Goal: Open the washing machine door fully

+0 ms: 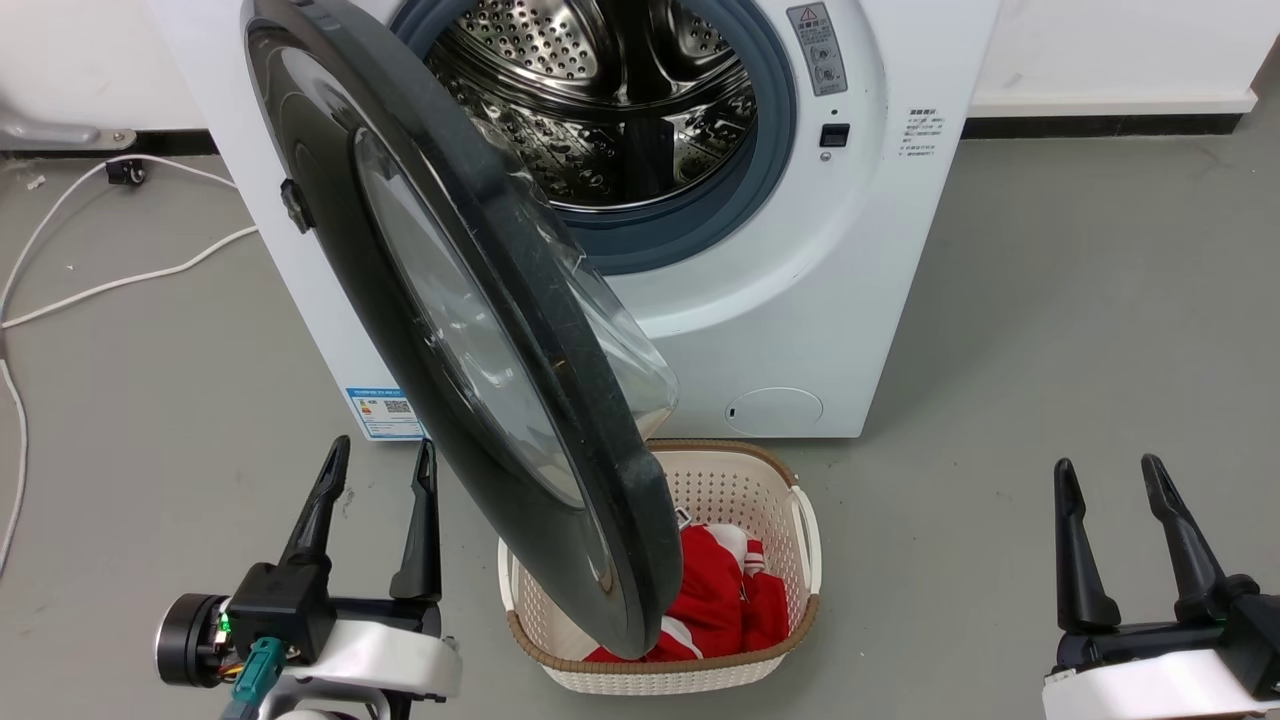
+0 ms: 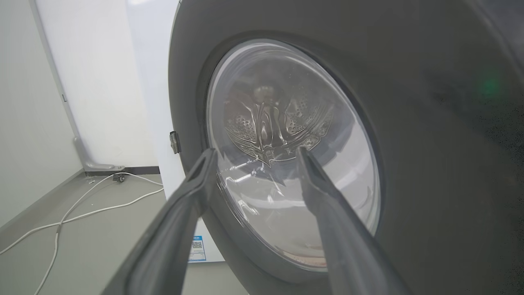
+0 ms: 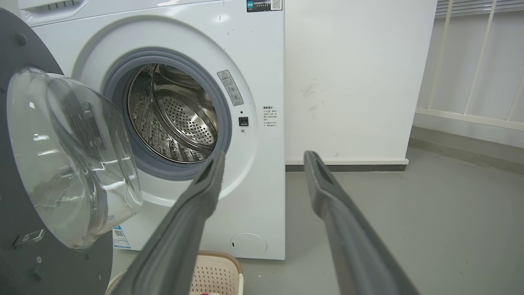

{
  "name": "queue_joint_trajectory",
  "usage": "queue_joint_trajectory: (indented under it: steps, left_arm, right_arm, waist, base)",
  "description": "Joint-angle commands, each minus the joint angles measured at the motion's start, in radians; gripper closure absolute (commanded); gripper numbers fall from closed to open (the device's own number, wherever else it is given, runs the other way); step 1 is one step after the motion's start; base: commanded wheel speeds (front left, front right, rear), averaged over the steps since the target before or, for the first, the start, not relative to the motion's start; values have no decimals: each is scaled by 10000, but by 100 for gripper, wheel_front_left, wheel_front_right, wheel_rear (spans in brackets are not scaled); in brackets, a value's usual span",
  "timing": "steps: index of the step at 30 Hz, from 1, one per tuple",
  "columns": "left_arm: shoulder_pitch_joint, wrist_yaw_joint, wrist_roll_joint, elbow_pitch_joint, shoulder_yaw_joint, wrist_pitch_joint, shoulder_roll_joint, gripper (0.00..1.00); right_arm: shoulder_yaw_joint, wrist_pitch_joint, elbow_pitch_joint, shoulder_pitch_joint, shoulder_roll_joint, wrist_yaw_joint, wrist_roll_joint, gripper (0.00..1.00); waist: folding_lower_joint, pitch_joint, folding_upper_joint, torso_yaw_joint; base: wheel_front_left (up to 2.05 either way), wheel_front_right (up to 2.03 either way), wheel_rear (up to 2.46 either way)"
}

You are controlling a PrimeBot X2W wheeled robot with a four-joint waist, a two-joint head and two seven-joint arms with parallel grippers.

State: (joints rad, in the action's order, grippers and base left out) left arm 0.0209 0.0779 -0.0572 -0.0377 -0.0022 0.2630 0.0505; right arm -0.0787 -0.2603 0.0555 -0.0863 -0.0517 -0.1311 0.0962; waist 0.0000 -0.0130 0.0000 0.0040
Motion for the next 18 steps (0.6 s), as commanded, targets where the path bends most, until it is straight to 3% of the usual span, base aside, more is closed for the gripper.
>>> queue_joint_trajectory:
  steps: [1, 2, 12, 18]
  left_arm:
    - [45, 32, 31, 96, -51, 24, -4, 80]
    - [45, 80, 30, 90, -72, 24, -4, 100]
    - [107, 60, -47, 221, -22, 24, -3, 100]
    - [429, -79, -218, 1250, 162, 24, -4, 100]
  right_arm:
    - [-6, -48, -38, 110, 28, 7, 20, 0]
    - [-5, -50, -50, 122, 28, 7, 26, 0]
    - [25, -47, -96, 159, 29, 7, 112, 0]
    - [-23, -44, -124, 102, 29, 7, 151, 0]
  waist:
    - [0, -21, 0, -9]
    - [0, -35, 0, -12]
    - [0, -48, 0, -26]
    - [0, -16, 0, 11]
  base:
    - [0, 0, 0]
    - [0, 0, 0]
    - [0, 0, 0]
    - [0, 0, 0]
